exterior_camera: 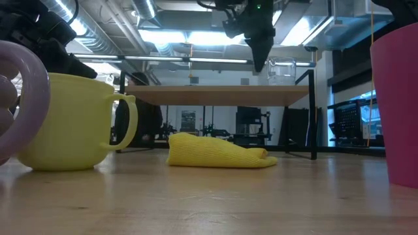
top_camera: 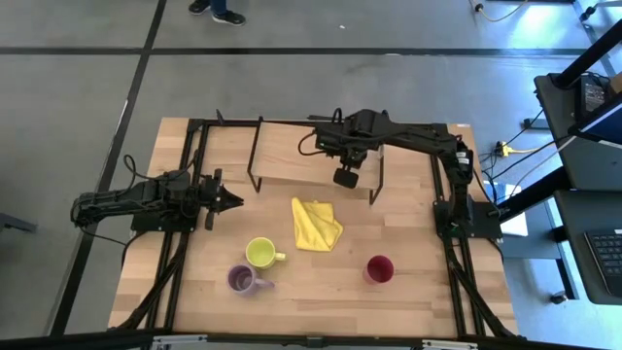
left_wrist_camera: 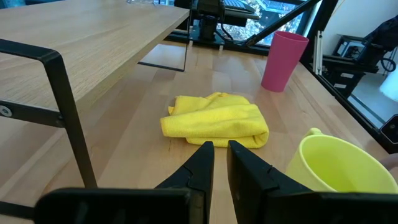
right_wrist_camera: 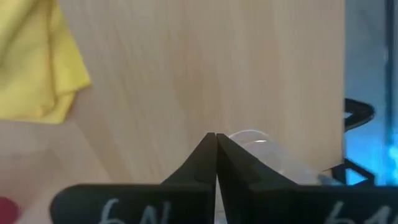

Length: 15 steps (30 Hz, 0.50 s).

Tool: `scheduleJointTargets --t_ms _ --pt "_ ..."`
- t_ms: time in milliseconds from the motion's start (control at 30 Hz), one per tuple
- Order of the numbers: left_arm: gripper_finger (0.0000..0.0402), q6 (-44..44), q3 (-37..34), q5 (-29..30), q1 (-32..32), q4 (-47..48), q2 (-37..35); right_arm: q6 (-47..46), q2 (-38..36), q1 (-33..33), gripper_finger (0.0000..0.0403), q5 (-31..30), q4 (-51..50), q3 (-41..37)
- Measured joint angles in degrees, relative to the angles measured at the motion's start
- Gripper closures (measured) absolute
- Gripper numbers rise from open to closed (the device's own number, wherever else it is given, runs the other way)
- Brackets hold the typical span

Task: Stack small to large cups/mugs on shelf
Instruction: Put the transparent mug to the right on the shelf

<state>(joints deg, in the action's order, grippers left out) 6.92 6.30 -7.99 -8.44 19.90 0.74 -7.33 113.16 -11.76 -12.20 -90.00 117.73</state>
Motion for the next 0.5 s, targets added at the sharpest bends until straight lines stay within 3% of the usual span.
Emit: scheduleJointTargets --t_ms 167,333,500 --pt "0.0363 0.0 0.01 0.0 -0.01 0.0 0.01 -1.91 0.0 0.74 0.039 0.47 0.07 -0.02" --pt "0.0363 0.0 0.0 0.01 -0.01 -0.01 0.0 -0.94 0.0 0.49 0.0386 -5.42 1.84 0.64" --pt "0.0363 0.0 0.0 0.0 0.0 -0.01 0.01 -0.31 -0.22 -0.93 0.0342 -10.23 1.58 7.78"
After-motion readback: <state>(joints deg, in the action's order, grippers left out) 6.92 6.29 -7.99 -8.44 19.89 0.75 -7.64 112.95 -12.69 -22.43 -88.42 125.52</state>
